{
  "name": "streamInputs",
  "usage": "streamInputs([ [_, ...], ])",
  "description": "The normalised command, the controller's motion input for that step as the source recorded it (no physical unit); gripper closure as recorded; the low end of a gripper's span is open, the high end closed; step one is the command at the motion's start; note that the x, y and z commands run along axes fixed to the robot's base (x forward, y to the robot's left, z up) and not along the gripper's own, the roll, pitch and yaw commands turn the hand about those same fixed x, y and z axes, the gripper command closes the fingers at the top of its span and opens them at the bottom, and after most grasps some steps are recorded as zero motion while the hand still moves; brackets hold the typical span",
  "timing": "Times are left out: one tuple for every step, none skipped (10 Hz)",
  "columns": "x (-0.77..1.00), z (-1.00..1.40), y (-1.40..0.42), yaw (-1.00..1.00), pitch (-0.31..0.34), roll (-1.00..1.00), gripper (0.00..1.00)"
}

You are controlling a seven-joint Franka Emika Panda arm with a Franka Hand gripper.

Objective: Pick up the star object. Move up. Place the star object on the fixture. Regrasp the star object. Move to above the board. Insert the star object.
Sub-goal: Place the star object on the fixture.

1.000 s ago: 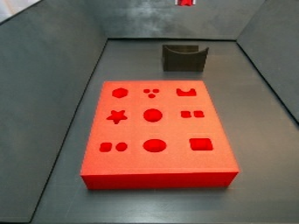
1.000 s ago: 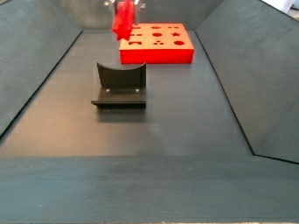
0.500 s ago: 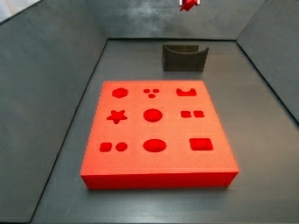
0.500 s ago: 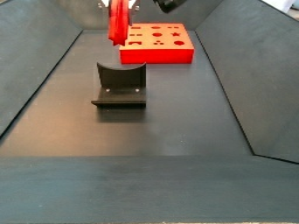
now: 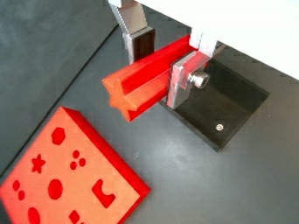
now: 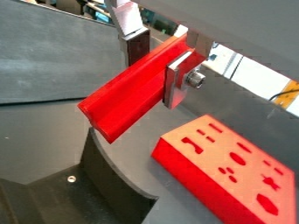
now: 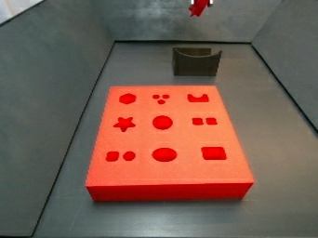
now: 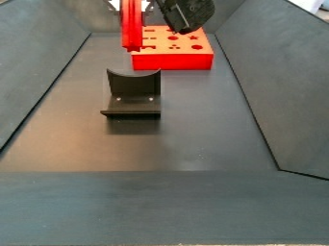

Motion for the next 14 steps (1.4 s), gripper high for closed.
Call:
streamInputs([
  [0.13,-1.0,0.13,-0.11,0.172,-1.0,1.0],
  [0.13,-1.0,0.14,-0.13,0.155,-1.0,1.0],
  [0.14,-1.0,0.14,-0.17,0.166,-1.0,1.0],
  [0.15,-1.0,0.14,-0.17,0.156,-0.86,1.0],
  [0.16,-1.0,0.14,-0.19,0.112,-0.66,1.0],
  [0.17,-1.0,0.14,-0.19,0.074,-0.5,1.0],
  [0.17,-1.0,0.14,-0.18,0.04,-0.3,1.0],
  [0.18,-1.0,0.14,-0.18,0.024,-0.23,1.0],
  [0.16,-0.88,0.12,-0.15,-0.01,-0.18,1.0],
  [0.14,-0.68,0.11,-0.14,-0.032,-0.17,1.0],
  [0.11,-0.44,0.08,-0.11,-0.045,-0.15,1.0],
  [0.1,-0.33,0.06,-0.09,-0.049,-0.14,1.0],
  [0.06,-0.21,0.07,-0.06,-0.051,-0.12,1.0],
  [0.06,-0.2,0.06,-0.06,-0.051,-0.12,1.0],
])
